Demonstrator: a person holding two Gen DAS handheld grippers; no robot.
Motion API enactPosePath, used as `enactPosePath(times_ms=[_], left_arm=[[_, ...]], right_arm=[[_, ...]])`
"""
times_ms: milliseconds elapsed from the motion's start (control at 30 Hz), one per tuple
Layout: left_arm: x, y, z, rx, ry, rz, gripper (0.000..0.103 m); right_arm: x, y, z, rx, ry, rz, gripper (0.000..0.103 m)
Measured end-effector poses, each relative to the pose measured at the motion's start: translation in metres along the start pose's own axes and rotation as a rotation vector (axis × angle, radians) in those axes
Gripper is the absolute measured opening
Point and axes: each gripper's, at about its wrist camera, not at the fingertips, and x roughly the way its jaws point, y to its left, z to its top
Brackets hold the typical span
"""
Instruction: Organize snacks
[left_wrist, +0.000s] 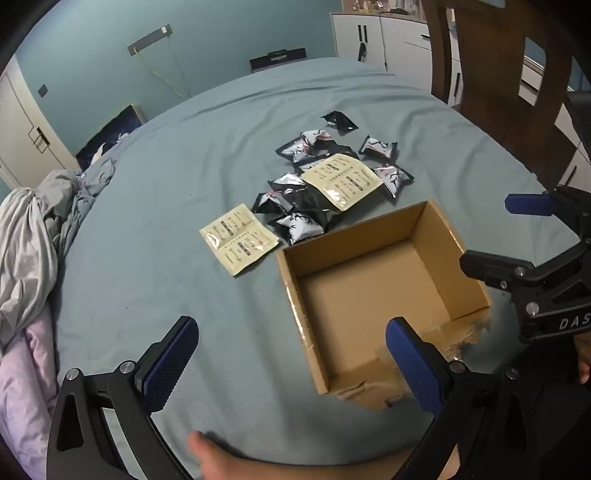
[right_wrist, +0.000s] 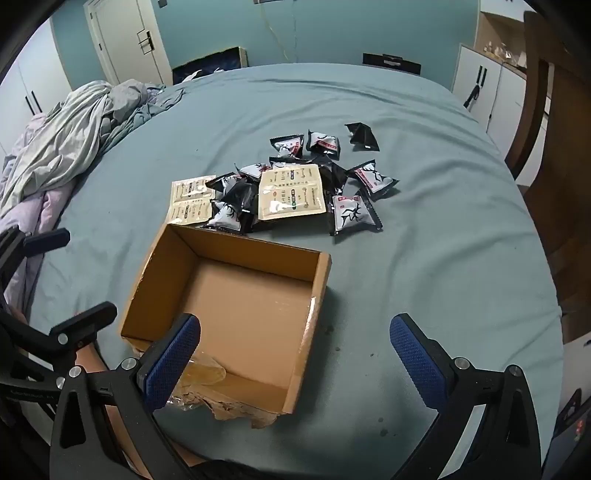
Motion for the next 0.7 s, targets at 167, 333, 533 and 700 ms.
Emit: enactPosePath(times_ms=[167, 333, 533, 700], left_arm=[[0.002, -0.005, 0.006, 0.011, 0.019, 0.024, 0.103], [0.0, 0.004, 0.008, -0.02, 0.008, -0.011, 0.103], [0.001, 0.008, 0.0, -0.029, -0.007, -0.01, 0.103], [0.003, 0.007, -0.001, -0.025, 0.0, -0.005, 0.103]], right_arm=[[0.0, 0.0, 0.0, 0.0, 0.003, -0.01, 0.103], [0.006, -0.01, 0.002, 0.031, 0.005, 0.001, 0.103], [-0.001, 0.003, -0.001, 0.01, -0.009, -0.018, 0.103], [0.002, 0.001, 0.001, 0.006, 0.001, -0.015, 0.103]])
